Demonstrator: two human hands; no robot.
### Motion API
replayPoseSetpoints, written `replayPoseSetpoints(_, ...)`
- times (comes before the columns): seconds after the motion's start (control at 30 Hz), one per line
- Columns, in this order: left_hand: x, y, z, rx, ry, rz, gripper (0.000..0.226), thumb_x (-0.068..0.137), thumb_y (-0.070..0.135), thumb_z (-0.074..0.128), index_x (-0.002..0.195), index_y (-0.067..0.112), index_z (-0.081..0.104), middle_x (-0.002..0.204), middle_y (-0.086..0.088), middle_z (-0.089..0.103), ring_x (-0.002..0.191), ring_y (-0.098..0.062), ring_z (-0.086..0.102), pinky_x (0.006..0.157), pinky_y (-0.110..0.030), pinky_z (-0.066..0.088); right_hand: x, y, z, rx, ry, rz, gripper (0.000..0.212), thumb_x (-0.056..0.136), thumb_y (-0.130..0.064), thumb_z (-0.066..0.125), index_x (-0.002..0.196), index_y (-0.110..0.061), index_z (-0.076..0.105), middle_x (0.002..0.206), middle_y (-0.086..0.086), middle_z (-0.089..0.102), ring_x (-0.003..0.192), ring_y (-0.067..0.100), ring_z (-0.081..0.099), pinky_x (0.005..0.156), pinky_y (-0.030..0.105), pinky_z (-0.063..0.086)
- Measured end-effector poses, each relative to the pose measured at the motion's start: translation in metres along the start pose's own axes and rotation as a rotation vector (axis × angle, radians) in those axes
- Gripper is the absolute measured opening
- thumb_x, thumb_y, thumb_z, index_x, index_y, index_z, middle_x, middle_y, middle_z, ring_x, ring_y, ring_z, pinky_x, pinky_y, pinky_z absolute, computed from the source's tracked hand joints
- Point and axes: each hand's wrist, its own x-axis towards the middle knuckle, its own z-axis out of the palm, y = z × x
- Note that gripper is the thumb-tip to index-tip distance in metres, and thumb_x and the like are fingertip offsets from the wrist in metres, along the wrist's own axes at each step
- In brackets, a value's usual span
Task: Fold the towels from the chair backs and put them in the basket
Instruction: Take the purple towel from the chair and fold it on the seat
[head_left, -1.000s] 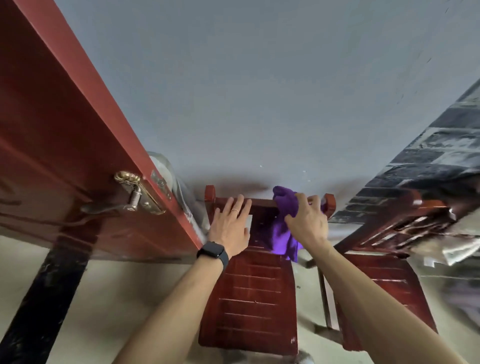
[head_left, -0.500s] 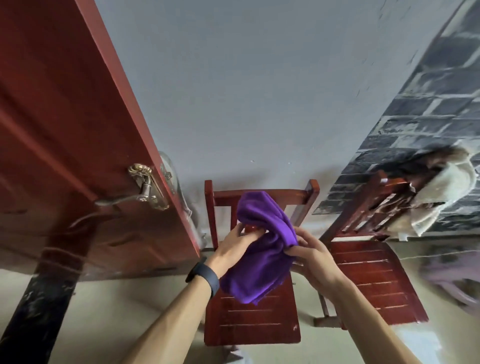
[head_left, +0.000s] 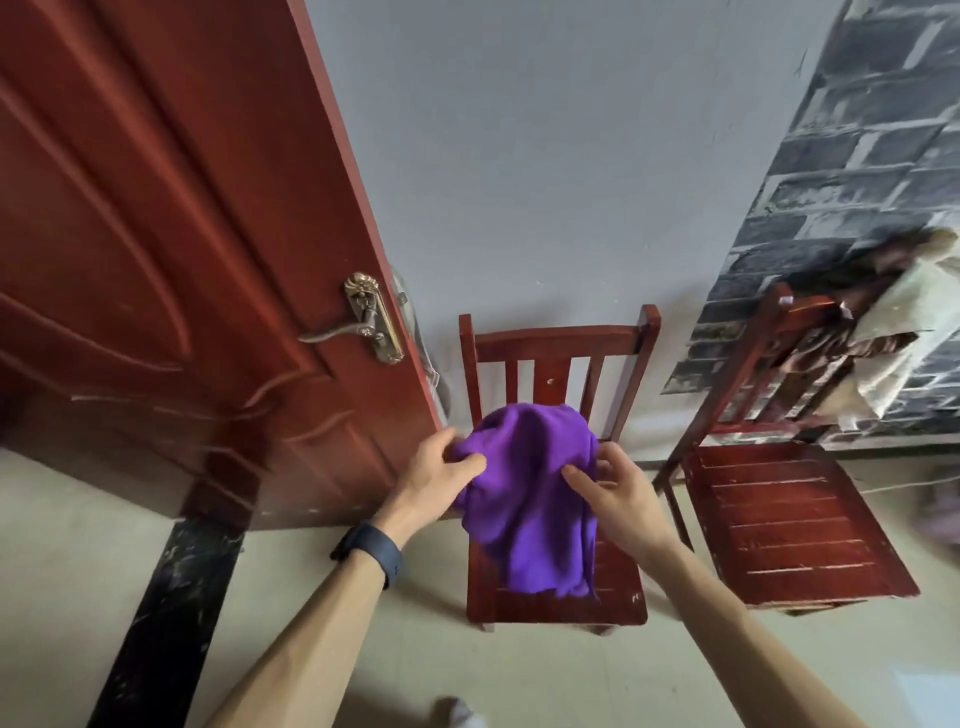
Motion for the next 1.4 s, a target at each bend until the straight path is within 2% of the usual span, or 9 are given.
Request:
replayPoseSetpoints(0.17, 0.003, 0.014, -0.060, 0.233, 0.071, 0.102, 0.025, 0.071, 0.035, 0.076, 0.078, 0.029, 0.053, 0.067, 0.017, 0.062, 0.061, -0.001, 0.054, 0.061, -0.022, 0.042, 0.005, -0.038, -0.018, -0.226, 0.194, -0.109, 0.021, 0.085, -0.031, 0.077, 0.088, -0.037, 0.057, 0.090, -0.023, 0.066, 0.078, -0.014, 0.061, 0.058, 0.000, 0.040)
replayPoseSetpoints(0.3, 0.010, 0.033, -0.098, 0.431, 0.084, 0.207, 0.031, 0.075, 0.033, 0.076, 0.103, 0.036, 0.062, 0.082, 0.017, 0.070, 0.084, -0.009, 0.067, 0.073, -0.024, 0.046, 0.009, -0.074, -0.020, -0.285, 0.337, -0.201, 0.022, 0.083, -0.017, 0.072, 0.080, -0.031, 0.056, 0.076, -0.018, 0.066, 0.068, -0.015, 0.059, 0.058, 0.006, 0.040)
replayPoseSetpoints(0.57, 0.015, 0.052, -0.136, 0.645, 0.208, 0.255, 0.017, 0.074, 0.042, 0.076, 0.086, 0.034, 0.067, 0.082, 0.014, 0.069, 0.085, -0.019, 0.065, 0.074, -0.032, 0.050, 0.008, -0.103, -0.038, -0.358, 0.467, -0.279, 0.013, 0.086, -0.024, 0.070, 0.093, -0.032, 0.063, 0.087, -0.012, 0.068, 0.083, 0.016, 0.064, 0.078, 0.029, 0.044)
replayPoseSetpoints(0.73, 0.014, 0.067, -0.125, 0.511, -0.158, 0.182, 0.028, 0.063, 0.040, 0.084, 0.073, 0.025, 0.062, 0.064, 0.013, 0.061, 0.064, -0.013, 0.056, 0.059, -0.027, 0.040, 0.009, -0.109, -0.031, -0.453, 0.453, -0.331, 0.014, 0.083, -0.027, 0.070, 0.087, -0.040, 0.066, 0.089, -0.012, 0.067, 0.080, 0.008, 0.064, 0.077, 0.028, 0.048)
replayPoseSetpoints(0.83, 0.010, 0.073, -0.109, 0.466, -0.371, 0.162, 0.042, 0.064, 0.064, 0.078, 0.081, 0.027, 0.069, 0.079, 0.008, 0.070, 0.076, -0.013, 0.063, 0.072, -0.030, 0.047, 0.006, -0.117, -0.023, -0.499, 0.406, -0.375, 0.017, 0.081, -0.028, 0.071, 0.083, -0.045, 0.067, 0.088, -0.017, 0.061, 0.077, -0.003, 0.057, 0.070, 0.016, 0.040)
replayPoseSetpoints(0.97, 0.012, 0.072, -0.093, 0.483, -0.195, 0.255, 0.029, 0.084, 0.063, 0.062, 0.084, 0.035, 0.072, 0.082, 0.013, 0.071, 0.085, -0.010, 0.065, 0.077, -0.025, 0.047, 0.003, -0.122, -0.017, -0.562, 0.353, -0.332, 0.012, 0.077, -0.034, 0.067, 0.083, -0.044, 0.069, 0.077, -0.018, 0.060, 0.073, 0.003, 0.057, 0.066, 0.022, 0.041)
replayPoseSetpoints(1.13, 0.022, 0.062, -0.103, 0.272, 0.274, 0.344, 0.021, 0.097, 0.030, 0.058, 0.088, 0.012, 0.066, 0.082, -0.004, 0.065, 0.083, -0.026, 0.059, 0.073, -0.033, 0.041, 0.000, -0.109, -0.025, -0.650, 0.297, -0.188, 0.009, 0.083, -0.044, 0.068, 0.090, -0.040, 0.070, 0.080, -0.015, 0.063, 0.083, 0.017, 0.064, 0.070, 0.029, 0.045)
replayPoseSetpoints(1.3, 0.009, 0.073, -0.063, 0.395, -0.234, 0.146, 0.038, 0.073, 0.067, 0.062, 0.085, 0.031, 0.068, 0.090, 0.012, 0.068, 0.088, -0.011, 0.062, 0.075, -0.029, 0.044, -0.012, -0.101, -0.032, -0.582, 0.188, -0.212, 0.006, 0.087, -0.039, 0.062, 0.083, -0.042, 0.059, 0.070, -0.011, 0.072, 0.052, 0.001, 0.066, 0.060, 0.026, 0.050)
replayPoseSetpoints(1.4, -0.006, 0.079, -0.028, 0.614, -0.486, 0.210, 0.045, 0.073, 0.080, 0.058, 0.085, 0.040, 0.075, 0.090, 0.018, 0.073, 0.090, -0.002, 0.064, 0.083, -0.026, 0.048, -0.007, -0.096, -0.035, -0.573, 0.222, -0.206, 0.007, 0.087, -0.036, 0.057, 0.091, -0.040, 0.061, 0.086, -0.009, 0.075, 0.066, 0.009, 0.071, 0.073, 0.033, 0.057)
